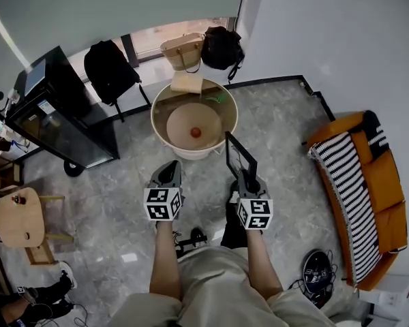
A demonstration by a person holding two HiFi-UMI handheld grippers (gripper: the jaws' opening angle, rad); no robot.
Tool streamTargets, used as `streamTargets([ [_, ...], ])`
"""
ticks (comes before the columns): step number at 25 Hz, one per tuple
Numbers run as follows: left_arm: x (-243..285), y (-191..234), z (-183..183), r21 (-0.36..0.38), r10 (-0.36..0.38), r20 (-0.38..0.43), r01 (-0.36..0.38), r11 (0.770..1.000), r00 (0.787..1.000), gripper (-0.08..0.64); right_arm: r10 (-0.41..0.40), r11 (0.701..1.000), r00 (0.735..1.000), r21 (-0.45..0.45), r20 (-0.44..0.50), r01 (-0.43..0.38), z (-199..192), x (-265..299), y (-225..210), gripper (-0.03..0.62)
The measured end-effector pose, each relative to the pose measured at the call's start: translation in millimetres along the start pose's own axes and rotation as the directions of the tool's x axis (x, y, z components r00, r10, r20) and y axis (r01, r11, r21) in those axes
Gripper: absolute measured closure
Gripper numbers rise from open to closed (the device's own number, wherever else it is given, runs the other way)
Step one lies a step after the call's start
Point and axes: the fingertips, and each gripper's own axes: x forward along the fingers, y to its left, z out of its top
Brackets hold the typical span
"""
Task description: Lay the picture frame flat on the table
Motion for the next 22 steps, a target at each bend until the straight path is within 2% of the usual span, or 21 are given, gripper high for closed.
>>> streamTargets([
  [10,70.8,38.7,24.4,-0.017,0.078,-0.008,-0.078,0.997,0.997,0.538,0.070,0.997,0.997,0.036,-0.015,-0.070,22.6,98.4,-31.1,0.552],
  [19,190.5,55.9,15.2,-0.083,0.130,-0.103,-0.138,0.987,0.986,0.538,0.157,0.987,0.982,0.038,-0.109,-0.153,28.1,221.6,-87.8,0.552],
  [22,228.7,54.2,19.9,-0.104,0.143,-0.128,-0.157,0.982,0.981,0.538,0.179,0.983,0.974,0.076,-0.141,-0.170,30.0,260.9,-115.3,0.552],
])
